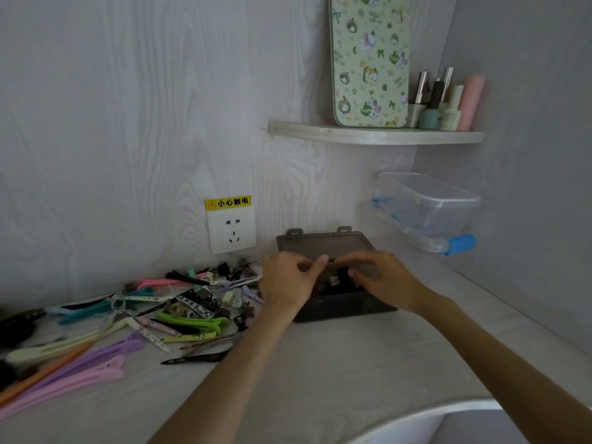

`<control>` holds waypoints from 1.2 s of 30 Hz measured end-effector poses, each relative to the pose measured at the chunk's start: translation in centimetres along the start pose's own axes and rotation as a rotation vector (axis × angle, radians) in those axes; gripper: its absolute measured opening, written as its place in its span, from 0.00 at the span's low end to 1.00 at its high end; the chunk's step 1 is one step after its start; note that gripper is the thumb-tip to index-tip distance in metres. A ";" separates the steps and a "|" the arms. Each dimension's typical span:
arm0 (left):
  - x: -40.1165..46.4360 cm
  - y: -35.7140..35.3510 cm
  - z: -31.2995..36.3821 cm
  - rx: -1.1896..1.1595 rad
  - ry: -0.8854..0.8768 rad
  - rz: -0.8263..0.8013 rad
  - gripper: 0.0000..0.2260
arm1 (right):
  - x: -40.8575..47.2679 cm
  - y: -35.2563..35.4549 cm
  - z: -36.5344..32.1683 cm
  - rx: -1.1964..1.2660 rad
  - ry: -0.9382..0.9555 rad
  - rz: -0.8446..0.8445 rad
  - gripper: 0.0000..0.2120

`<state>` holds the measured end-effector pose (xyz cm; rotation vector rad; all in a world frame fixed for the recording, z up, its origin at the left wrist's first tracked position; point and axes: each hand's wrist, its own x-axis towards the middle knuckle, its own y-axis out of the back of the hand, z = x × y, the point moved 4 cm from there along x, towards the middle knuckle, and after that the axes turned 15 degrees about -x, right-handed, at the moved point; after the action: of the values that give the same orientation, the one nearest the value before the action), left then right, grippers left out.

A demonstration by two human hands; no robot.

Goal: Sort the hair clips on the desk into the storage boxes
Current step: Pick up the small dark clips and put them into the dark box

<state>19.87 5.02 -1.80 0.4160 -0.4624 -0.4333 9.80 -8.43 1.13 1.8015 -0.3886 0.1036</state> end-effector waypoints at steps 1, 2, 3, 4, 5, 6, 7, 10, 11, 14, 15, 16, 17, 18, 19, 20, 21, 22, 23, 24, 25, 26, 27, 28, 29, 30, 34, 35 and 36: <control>0.0 1.1 0.3 -0.055 0.003 0.001 0.22 | -0.1 0.1 -0.1 -0.001 -0.018 0.034 0.14; 0.0 2.6 0.3 -0.079 0.015 0.033 0.18 | -0.1 0.2 -0.3 -0.005 -0.024 0.074 0.13; 0.1 4.4 0.1 -0.072 0.005 0.078 0.15 | 0.1 0.4 -0.8 -0.005 -0.018 0.113 0.13; 0.3 6.2 -0.5 -0.028 0.002 0.097 0.13 | 0.4 0.6 -1.5 -0.003 -0.005 0.138 0.13; 0.5 7.8 -1.4 0.026 0.004 0.079 0.12 | 1.0 0.5 -2.5 -0.004 0.011 0.144 0.13; 0.5 8.8 -2.3 0.074 0.023 0.006 0.12 | 1.7 0.4 -3.7 -0.008 0.034 0.141 0.14; 0.4 9.4 -3.2 0.109 0.056 -0.102 0.12 | 2.6 0.0 -4.8 -0.015 0.061 0.124 0.15; -0.3 10.1 -5.9 0.254 0.163 -0.360 0.14 | 5.6 -1.9 -8.8 -0.102 0.146 0.016 0.18; -0.4 10.4 -6.4 0.282 0.169 -0.369 0.13 | 6.6 -2.8 -10.1 -0.181 0.168 -0.018 0.20; -0.3 12.0 -7.6 0.287 0.184 -0.310 0.09 | 9.0 -5.2 -13.2 -0.535 0.156 -0.154 0.18; -0.3 12.4 -7.9 0.281 0.201 -0.313 0.09 | 9.5 -5.8 -13.8 -0.654 0.133 -0.199 0.16; -0.2 12.9 -8.4 0.274 0.226 -0.325 0.09 | 10.0 -6.4 -14.5 -0.749 0.108 -0.233 0.14; -0.1 13.3 -8.8 0.269 0.245 -0.337 0.08 | 10.5 -7.0 -14.6 -0.808 0.078 -0.263 0.13; 0.0 13.5 -9.0 0.264 0.263 -0.350 0.08 | 10.9 -7.6 -14.5 -0.846 0.050 -0.289 0.13; 0.1 13.7 -9.3 0.257 0.275 -0.359 0.07 | 11.4 -8.2 -14.3 -0.866 0.025 -0.310 0.13; 0.2 14.0 -9.5 0.250 0.287 -0.368 0.07 | 11.7 -8.7 -14.2 -0.868 0.003 -0.327 0.13; 0.3 14.1 -9.7 0.245 0.293 -0.378 0.07 | 11.8 -9.0 -14.0 -0.854 -0.018 -0.330 0.13; 0.4 14.1 -9.7 0.239 0.296 -0.386 0.07 | 12.0 -9.1 -13.7 -0.831 -0.034 -0.317 0.13; 0.4 14.2 -9.7 0.233 0.295 -0.391 0.07 | 12.0 -9.0 -13.6 -0.802 -0.047 -0.290 0.13; 0.3 14.3 -9.6 0.227 0.296 -0.390 0.08 | 11.9 -8.6 -13.5 -0.770 -0.057 -0.259 0.14; 0.2 14.4 -9.4 0.225 0.301 -0.384 0.09 | 11.8 -7.9 -13.5 -0.730 -0.066 -0.225 0.13; 0.1 14.6 -9.1 0.234 0.307 -0.371 0.10 | 11.5 -7.2 -13.4 -0.683 -0.075 -0.187 0.13; -0.1 14.8 -8.7 0.263 0.305 -0.351 0.11 | 11.2 -6.4 -13.2 -0.625 -0.084 -0.146 0.12; -0.3 14.9 -8.2 0.311 0.295 -0.325 0.11 | 10.7 -5.5 -12.9 -0.555 -0.092 -0.106 0.12; -0.5 15.0 -7.3 0.361 0.264 -0.291 0.11 | 10.0 -4.7 -12.7 -0.486 -0.095 -0.070 0.12; -0.6 14.9 -6.4 0.377 0.223 -0.264 0.11 | 9.3 -4.2 -12.6 -0.440 -0.093 -0.057 0.11; -1.4 12.3 -3.4 0.278 0.177 -0.483 0.12 | 5.7 -5.8 -13.9 -0.403 -0.053 -0.161 0.11; -1.7 11.5 -3.2 0.304 0.179 -0.541 0.13 | 4.9 -6.6 -14.2 -0.404 -0.039 -0.151 0.11; -1.8 11.0 -3.2 0.336 0.172 -0.563 0.12 | 4.5 -7.1 -14.4 -0.395 -0.023 -0.109 0.10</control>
<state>23.37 15.89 0.18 0.9105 -0.2425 -0.8608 18.17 5.93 -0.40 1.4305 -0.3022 -0.0673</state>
